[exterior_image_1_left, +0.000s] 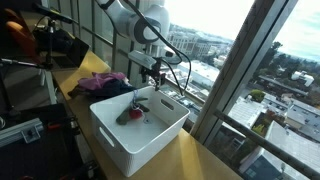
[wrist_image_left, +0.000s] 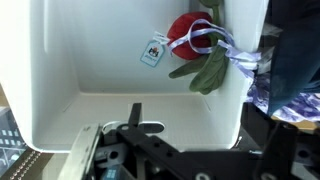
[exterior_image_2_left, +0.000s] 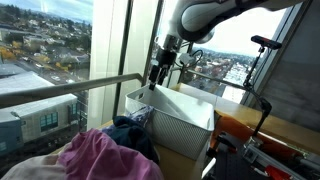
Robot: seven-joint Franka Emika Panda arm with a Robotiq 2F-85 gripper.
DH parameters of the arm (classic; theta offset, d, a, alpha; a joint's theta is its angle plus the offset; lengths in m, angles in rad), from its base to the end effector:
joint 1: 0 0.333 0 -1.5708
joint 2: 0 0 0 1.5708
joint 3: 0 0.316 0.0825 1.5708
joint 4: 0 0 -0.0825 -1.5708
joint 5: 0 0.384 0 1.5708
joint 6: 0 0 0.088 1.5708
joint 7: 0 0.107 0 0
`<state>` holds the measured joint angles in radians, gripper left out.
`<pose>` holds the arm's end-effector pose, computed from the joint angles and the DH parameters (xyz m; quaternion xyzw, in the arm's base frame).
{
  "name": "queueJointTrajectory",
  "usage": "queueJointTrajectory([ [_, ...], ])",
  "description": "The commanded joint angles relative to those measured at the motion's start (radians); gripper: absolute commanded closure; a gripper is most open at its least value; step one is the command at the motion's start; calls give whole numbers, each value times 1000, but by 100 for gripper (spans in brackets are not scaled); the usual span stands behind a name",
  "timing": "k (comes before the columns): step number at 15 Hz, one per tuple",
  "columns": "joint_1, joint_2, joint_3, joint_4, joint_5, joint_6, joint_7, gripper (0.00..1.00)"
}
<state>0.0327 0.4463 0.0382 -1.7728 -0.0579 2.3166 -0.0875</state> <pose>0.6633 0.0438 0.3186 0.9941 0.0953 0.0489 0.0145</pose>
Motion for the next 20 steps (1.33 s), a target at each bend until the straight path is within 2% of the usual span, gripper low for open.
queueJointTrajectory([
  [1,1,0,-1,2,0,-3,0,0],
  [3,1,0,-1,2,0,-3,0,0],
  [10,16,126,9,146,-11,5,-18,0],
  [16,18,238,-19,225,-54,12,-15,0],
  [20,4,281,-18,292,-43,-83,-23,0],
])
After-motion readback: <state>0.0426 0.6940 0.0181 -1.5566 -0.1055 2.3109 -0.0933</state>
